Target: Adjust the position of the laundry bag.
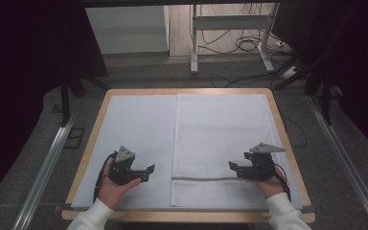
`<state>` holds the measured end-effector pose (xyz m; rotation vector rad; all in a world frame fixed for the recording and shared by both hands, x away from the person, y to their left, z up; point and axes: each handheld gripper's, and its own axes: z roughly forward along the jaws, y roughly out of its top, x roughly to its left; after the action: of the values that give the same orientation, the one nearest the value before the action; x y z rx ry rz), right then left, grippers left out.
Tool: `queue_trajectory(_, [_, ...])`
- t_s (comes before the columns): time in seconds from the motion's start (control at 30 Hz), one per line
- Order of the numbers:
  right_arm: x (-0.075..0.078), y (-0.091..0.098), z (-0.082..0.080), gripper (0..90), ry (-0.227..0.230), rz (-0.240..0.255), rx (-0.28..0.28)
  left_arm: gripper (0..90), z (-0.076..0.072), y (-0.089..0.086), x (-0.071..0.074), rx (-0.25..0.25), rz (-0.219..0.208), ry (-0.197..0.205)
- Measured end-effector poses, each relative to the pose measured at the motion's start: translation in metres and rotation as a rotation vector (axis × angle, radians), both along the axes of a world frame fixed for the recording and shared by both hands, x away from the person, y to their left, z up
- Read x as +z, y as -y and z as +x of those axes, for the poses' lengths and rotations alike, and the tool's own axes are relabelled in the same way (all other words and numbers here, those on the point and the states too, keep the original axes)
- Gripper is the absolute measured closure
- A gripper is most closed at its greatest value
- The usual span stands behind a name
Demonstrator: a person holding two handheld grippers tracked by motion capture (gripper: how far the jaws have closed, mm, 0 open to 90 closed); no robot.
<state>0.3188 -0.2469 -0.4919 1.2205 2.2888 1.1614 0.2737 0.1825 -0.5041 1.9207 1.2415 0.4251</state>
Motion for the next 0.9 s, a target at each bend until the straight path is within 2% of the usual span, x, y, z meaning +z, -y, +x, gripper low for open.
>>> queue_trajectory(0.13, [0.001, 0.003, -0.001, 23.3, 0.004, 0.004, 0.001, 13.2, 0.002, 0.001, 0.0, 0.011, -0.01, -0.017])
queue_trajectory(0.27, [0.0, 0.006, -0.003, 23.3, 0.008, -0.005, 0.007, 13.1, 0.002, 0.004, -0.001, 0.0, -0.011, -0.04])
queue_trajectory(0.37, [0.001, 0.007, -0.002, 23.3, 0.016, -0.019, 0.003, 12.7, 0.002, 0.007, 0.0, -0.012, 0.0, -0.045])
queue_trajectory(0.53, [0.004, 0.011, -0.003, 23.4, 0.028, -0.014, -0.018, 12.0, 0.001, 0.007, 0.0, -0.011, -0.022, -0.055])
queue_trajectory(0.73, [0.004, 0.013, -0.002, 23.4, 0.029, -0.02, -0.025, 9.4, 0.004, 0.008, -0.001, -0.017, -0.012, -0.065])
queue_trajectory(0.9, [0.003, 0.015, -0.002, 23.3, 0.029, -0.03, -0.033, 10.2, 0.003, 0.011, 0.001, -0.024, -0.022, -0.061])
